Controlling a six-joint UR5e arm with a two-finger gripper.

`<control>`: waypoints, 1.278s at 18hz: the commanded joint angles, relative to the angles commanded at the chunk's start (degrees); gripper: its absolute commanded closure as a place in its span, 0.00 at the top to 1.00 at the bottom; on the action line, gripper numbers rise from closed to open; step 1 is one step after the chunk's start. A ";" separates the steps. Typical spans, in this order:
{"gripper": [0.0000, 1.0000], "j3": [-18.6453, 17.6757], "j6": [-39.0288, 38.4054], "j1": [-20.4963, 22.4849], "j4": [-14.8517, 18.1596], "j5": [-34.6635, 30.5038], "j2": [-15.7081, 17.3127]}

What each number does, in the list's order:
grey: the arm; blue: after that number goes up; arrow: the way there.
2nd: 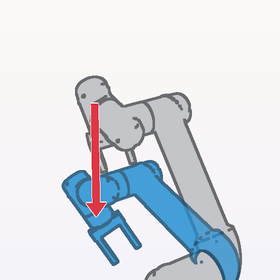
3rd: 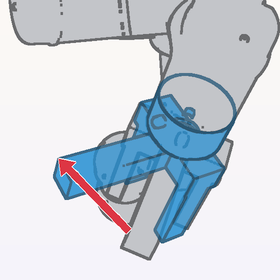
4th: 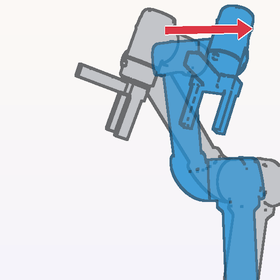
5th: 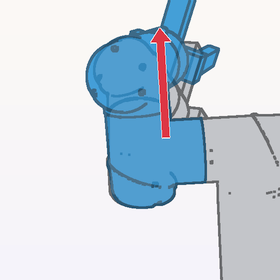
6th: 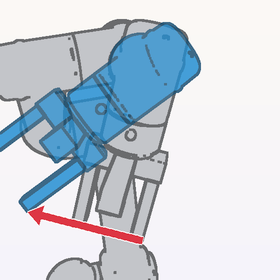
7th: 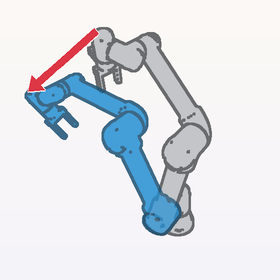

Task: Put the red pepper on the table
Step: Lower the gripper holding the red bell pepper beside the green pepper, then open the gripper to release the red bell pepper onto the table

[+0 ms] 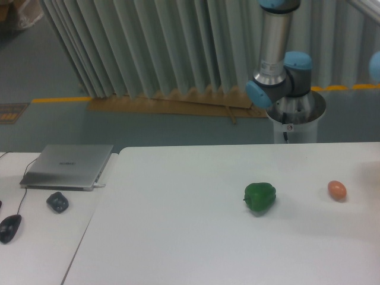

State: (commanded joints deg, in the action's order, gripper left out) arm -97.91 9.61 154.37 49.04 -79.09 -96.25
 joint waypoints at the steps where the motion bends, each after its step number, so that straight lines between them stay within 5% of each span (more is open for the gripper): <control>1: 0.36 0.35 -2.99 -3.86 -0.09 -3.14 -0.25; 2: 0.36 1.14 -4.24 -7.30 -0.18 -6.04 -1.12; 7: 0.36 7.47 -7.51 -26.11 -0.70 -27.76 -16.66; 19: 0.40 3.08 1.90 -29.92 -0.62 -27.69 -17.75; 23: 0.86 3.43 3.48 -29.66 -0.70 -27.69 -17.22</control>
State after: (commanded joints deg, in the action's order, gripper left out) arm -94.48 13.10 124.72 48.34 -106.79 -113.47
